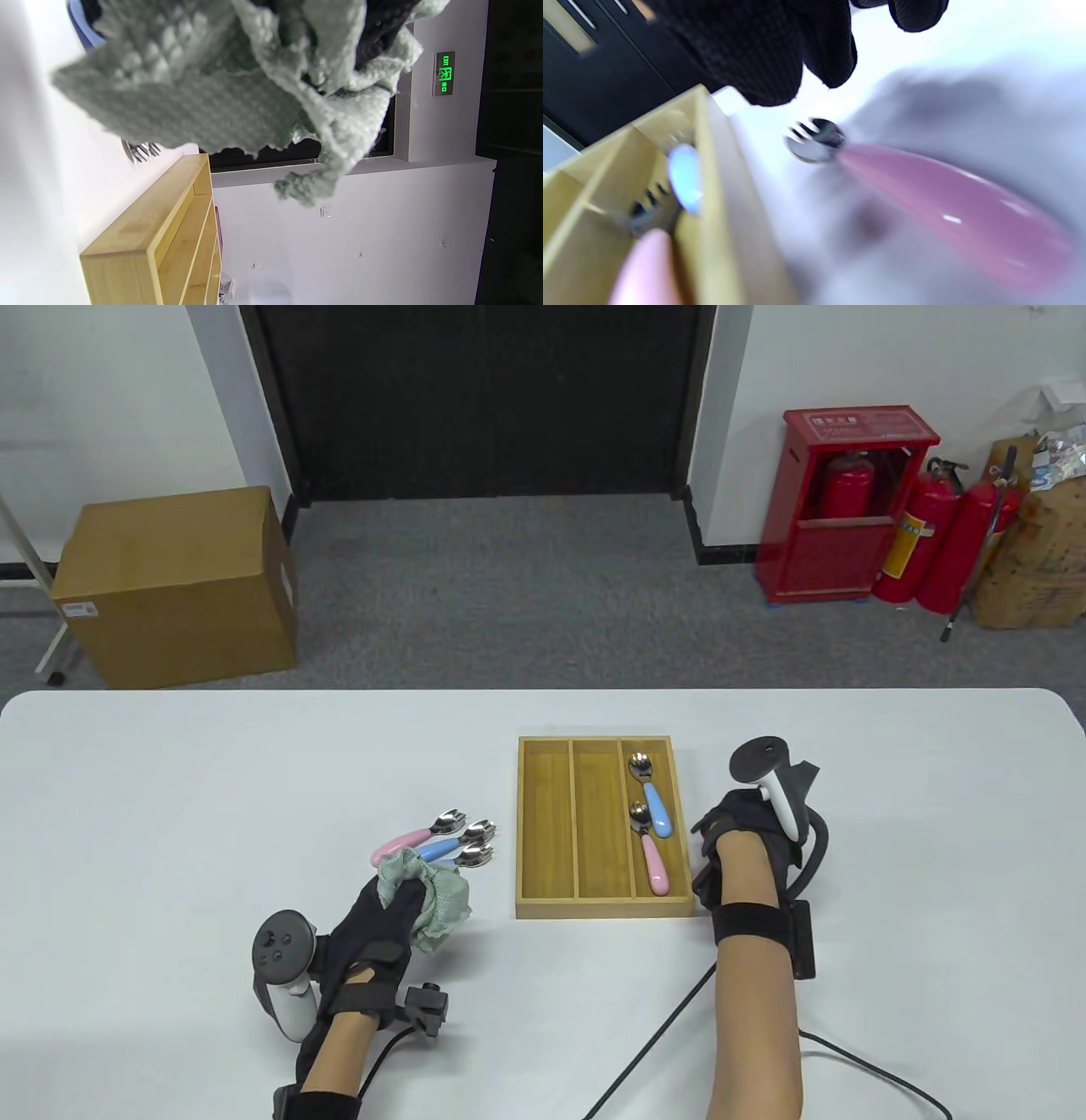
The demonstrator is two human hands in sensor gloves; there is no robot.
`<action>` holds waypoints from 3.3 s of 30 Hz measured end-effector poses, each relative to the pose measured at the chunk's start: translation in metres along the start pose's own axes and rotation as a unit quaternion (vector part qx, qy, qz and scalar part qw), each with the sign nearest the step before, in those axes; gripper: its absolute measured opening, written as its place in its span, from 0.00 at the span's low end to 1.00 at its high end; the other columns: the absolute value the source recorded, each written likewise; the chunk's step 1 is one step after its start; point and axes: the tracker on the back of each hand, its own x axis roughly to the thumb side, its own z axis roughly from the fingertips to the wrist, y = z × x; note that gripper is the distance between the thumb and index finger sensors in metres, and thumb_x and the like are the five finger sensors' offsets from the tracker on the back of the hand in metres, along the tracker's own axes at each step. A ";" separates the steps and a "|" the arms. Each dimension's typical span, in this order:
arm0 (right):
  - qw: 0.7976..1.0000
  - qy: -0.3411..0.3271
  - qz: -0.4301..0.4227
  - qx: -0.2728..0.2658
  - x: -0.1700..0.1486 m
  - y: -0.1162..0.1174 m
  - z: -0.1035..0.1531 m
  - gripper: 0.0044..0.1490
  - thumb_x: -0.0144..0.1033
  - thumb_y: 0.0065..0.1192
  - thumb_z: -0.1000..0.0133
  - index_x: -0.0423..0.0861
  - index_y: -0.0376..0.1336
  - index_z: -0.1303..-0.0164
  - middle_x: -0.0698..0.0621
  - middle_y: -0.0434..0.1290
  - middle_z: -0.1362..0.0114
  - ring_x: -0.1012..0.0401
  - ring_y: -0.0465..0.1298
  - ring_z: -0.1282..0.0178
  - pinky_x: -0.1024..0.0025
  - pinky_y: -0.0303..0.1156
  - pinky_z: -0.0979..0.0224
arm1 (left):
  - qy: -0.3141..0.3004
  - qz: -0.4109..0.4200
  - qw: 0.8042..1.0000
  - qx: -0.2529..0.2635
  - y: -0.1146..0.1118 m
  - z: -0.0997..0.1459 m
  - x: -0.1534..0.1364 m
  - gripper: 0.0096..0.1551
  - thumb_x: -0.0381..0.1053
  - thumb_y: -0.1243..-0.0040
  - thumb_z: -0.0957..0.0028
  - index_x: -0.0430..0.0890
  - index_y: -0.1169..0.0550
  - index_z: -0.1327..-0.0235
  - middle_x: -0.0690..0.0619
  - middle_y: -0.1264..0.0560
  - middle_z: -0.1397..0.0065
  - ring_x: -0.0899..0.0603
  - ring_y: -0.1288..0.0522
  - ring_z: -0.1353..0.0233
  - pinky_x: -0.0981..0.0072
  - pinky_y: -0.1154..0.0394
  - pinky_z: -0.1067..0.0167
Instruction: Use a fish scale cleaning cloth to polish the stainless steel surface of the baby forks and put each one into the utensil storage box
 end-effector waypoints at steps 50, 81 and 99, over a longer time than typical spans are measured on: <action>0.838 -0.471 -0.235 0.143 0.084 0.116 0.214 0.29 0.42 0.65 0.51 0.36 0.70 0.47 0.36 0.82 0.58 0.55 0.83 0.77 0.48 0.78 0.67 | 0.010 0.216 0.943 -0.251 -0.065 0.008 -0.009 0.39 0.70 0.45 0.39 0.48 0.37 0.24 0.50 0.25 0.27 0.39 0.30 0.21 0.35 0.40 0.29; 0.832 -0.470 -0.259 0.137 0.079 0.117 0.207 0.30 0.43 0.64 0.53 0.36 0.72 0.49 0.36 0.83 0.62 0.55 0.81 0.82 0.48 0.77 0.70 | 0.029 0.185 0.972 -0.141 -0.064 0.012 0.005 0.26 0.55 0.34 0.44 0.50 0.28 0.35 0.56 0.17 0.41 0.49 0.18 0.32 0.44 0.29 0.32; 0.835 -0.476 -0.240 0.136 0.079 0.116 0.209 0.30 0.43 0.63 0.52 0.36 0.72 0.49 0.37 0.83 0.62 0.55 0.81 0.82 0.48 0.77 0.70 | 0.008 0.130 0.985 -0.116 -0.054 0.009 0.013 0.28 0.55 0.32 0.48 0.52 0.30 0.38 0.55 0.20 0.44 0.47 0.20 0.37 0.42 0.30 0.33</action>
